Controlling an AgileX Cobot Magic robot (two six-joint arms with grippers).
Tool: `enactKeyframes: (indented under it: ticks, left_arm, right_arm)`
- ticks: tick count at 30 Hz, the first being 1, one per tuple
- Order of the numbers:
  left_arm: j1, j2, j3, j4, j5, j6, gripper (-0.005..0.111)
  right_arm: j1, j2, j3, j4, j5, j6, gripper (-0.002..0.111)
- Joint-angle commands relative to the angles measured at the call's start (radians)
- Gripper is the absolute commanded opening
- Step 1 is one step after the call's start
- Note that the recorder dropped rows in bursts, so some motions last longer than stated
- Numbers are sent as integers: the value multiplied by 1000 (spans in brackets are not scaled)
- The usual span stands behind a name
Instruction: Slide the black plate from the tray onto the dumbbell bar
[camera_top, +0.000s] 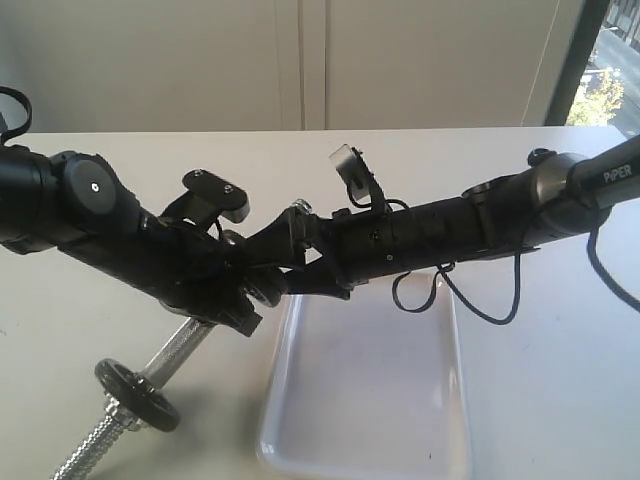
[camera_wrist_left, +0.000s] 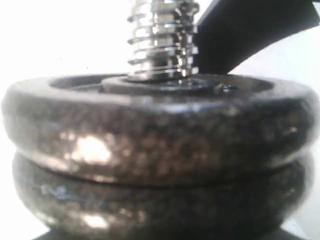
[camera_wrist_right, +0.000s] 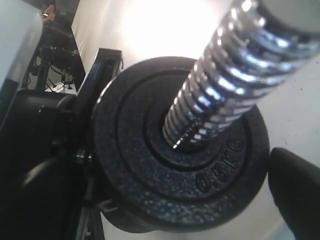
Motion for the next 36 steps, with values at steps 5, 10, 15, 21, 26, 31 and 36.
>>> enactKeyframes:
  ticks: [5, 10, 15, 21, 26, 31, 36]
  left_arm:
    - [-4, -30, -21, -63, -78, 4, 0]
    - [-4, -30, -21, -63, -91, 4, 0]
    - [22, -30, -21, -63, -128, -31, 0]
    - [105, -30, -21, -63, -109, -59, 0]
    - [125, -28, -21, -60, -105, -59, 0]
    - [127, -7, -21, -63, -113, -66, 0]
    - [127, 45, -21, -63, -128, -90, 0]
  right_arm:
    - [-62, -30, -12, 61, 146, -7, 105]
    - [-158, -30, -12, 30, 146, -6, 105]
    - [-211, -30, -12, -11, 146, 28, 105]
    - [-219, -30, -12, -43, 146, 121, 104]
    - [-219, -30, -12, -47, 152, 126, 94]
    - [-219, -30, -12, -49, 154, 128, 63]
    - [-219, -30, -12, -49, 154, 128, 20]
